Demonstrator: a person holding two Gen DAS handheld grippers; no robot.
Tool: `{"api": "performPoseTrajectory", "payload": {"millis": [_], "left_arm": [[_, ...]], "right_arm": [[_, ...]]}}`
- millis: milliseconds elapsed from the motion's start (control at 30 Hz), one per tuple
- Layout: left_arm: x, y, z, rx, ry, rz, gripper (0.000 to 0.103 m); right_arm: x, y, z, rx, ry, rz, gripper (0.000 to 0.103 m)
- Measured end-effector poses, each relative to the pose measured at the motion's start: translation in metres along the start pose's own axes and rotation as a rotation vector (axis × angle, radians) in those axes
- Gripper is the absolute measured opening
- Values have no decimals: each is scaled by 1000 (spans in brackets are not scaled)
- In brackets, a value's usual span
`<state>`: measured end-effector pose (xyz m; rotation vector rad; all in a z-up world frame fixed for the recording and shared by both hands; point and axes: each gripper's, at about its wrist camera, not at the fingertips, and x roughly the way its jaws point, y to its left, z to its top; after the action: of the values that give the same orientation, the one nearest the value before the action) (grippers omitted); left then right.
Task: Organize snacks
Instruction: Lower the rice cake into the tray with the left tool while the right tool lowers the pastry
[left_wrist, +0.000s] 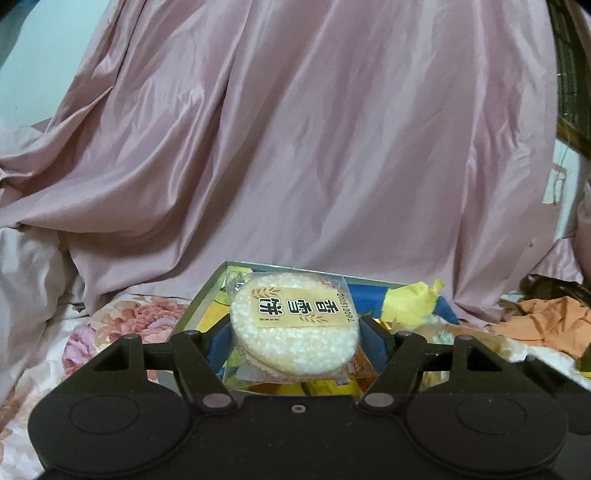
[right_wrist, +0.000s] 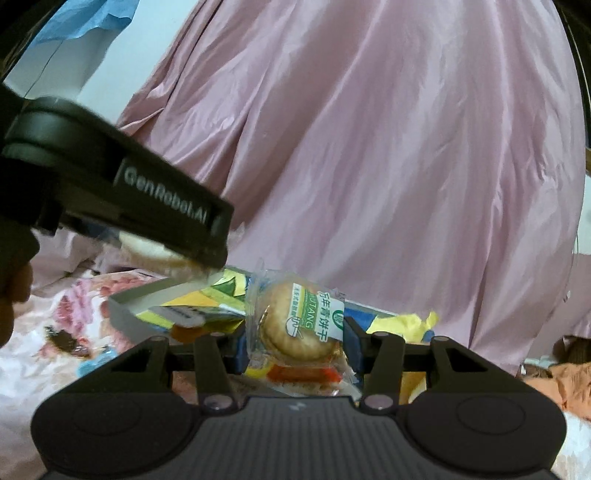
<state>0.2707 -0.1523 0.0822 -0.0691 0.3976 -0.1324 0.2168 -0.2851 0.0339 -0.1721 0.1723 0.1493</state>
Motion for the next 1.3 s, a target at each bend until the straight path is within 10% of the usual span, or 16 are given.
{"api": "performPoseTrajectory", "payload": {"millis": [1300], "left_arm": [[97, -23, -17, 65, 108, 27, 72]], "right_arm": [[46, -15, -25, 48, 38, -25, 54]]}}
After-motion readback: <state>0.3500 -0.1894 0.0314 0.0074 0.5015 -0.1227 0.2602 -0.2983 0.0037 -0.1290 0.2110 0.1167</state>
